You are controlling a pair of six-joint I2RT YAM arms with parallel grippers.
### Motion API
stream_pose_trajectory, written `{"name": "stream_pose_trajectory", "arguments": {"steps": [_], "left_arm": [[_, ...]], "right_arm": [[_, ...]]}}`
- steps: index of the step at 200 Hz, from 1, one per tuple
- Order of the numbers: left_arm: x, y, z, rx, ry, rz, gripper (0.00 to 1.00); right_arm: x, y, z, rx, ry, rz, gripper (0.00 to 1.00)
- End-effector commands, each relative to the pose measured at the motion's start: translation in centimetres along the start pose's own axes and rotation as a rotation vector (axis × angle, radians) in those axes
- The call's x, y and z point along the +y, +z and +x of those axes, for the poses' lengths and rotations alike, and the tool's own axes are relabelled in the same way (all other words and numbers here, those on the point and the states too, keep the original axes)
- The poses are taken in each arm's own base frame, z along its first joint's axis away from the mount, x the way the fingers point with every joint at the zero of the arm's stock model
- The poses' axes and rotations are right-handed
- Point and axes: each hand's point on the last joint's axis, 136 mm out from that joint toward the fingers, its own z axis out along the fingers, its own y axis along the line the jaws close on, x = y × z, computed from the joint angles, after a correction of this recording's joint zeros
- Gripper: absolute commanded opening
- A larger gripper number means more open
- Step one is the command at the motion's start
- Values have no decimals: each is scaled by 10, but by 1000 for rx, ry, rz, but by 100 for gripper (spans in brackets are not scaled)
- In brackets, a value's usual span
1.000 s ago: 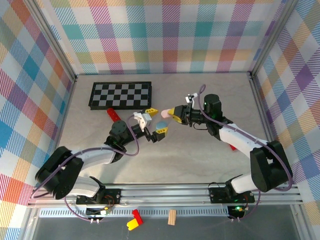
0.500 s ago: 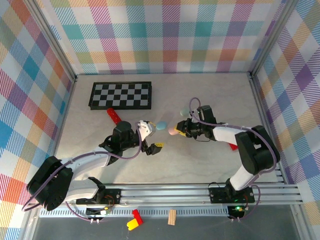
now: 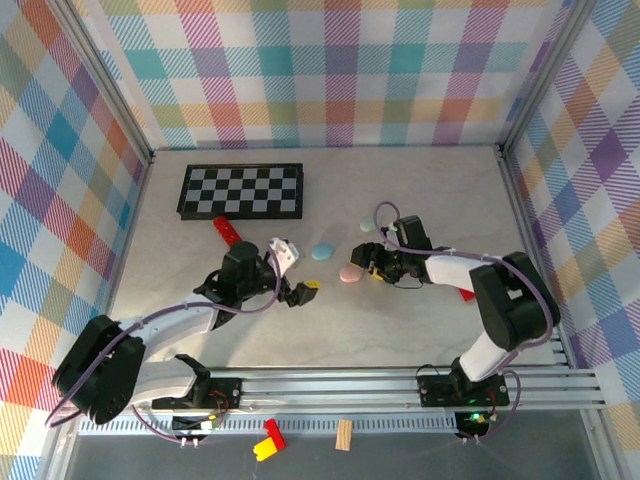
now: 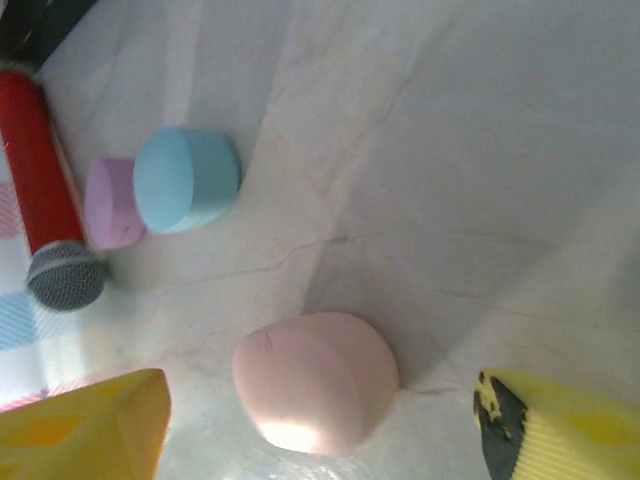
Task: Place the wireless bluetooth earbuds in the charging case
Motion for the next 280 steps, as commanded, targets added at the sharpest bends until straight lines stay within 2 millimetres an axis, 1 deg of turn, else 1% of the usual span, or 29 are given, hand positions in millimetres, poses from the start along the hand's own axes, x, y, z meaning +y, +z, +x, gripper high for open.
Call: {"name": "stream_pose_trajectory", "arguments": {"steps": [1,12,25,37,49,57,67,68,78,88,98,111,120,123,127,146,157,175,181,190,197,212,217,226,233,252,280], "left_arm": [[45,-25,-22,-141,-100,-212,100],[66,-40,-23,-179,-144,-307,100],[90,-59,-15,-182,-182,-449,100],[105,-73,-4,-149,-192,-547,100],[115,-85,4,-120,-201,-614,100],[120,-93,8,-111,-196,-655,100],[128,-103,14,-96,-194,-721,100],[129,-104,15,-95,-194,-729,100],[136,-112,22,-90,-195,-795,100],[142,-115,30,-86,-196,-833,100],[148,-115,36,-78,-195,-849,100],[156,-111,44,-51,-199,-847,100],[162,-106,48,-41,-203,-841,100],[164,-105,50,-38,-207,-838,100],[167,-103,50,-41,-212,-833,100],[183,-97,60,-64,-277,-834,100],[191,-94,60,-88,-293,-833,100],[206,-87,62,-67,-287,-852,100],[212,-86,67,-46,-310,-861,100],[218,-81,72,-27,-336,-845,100],[222,-79,76,-21,-343,-847,100],[227,-72,91,1,-354,-857,100],[229,-71,91,-6,-353,-863,100],[228,-72,95,21,-374,-860,100],[231,-72,92,7,-368,-867,100],[233,-75,94,10,-379,-891,100],[233,-76,94,10,-377,-893,100]], "right_arm": [[-11,-32,-21,-94,-164,182,86],[-9,-48,-34,-165,-241,235,90],[-9,-69,-52,-261,-352,316,93],[-10,-90,-70,-364,-442,401,95],[-11,-112,-87,-478,-520,479,98],[-16,-124,-97,-550,-561,536,99],[-27,-139,-107,-643,-575,609,99],[-32,-141,-108,-652,-582,630,99],[-45,-148,-112,-731,-617,658,99],[-61,-154,-114,-802,-606,665,99],[-75,-154,-115,-838,-576,632,99],[-89,-152,-117,-848,-539,597,99],[-94,-147,-118,-832,-540,577,99],[-92,-148,-121,-852,-546,566,99],[-94,-146,-122,-857,-547,560,99],[-102,-140,-128,-866,-558,540,99],[-109,-135,-129,-859,-546,514,99],[-121,-126,-131,-849,-525,492,99],[-121,-125,-134,-858,-523,493,99],[-123,-122,-134,-813,-512,493,99],[-123,-122,-136,-816,-510,481,99],[-124,-122,-136,-811,-506,480,99],[-125,-122,-136,-810,-506,480,98],[-125,-122,-136,-809,-507,482,99],[-124,-123,-136,-811,-508,481,99],[-124,-123,-136,-811,-508,481,99],[-124,-123,-136,-811,-508,481,99]]}}
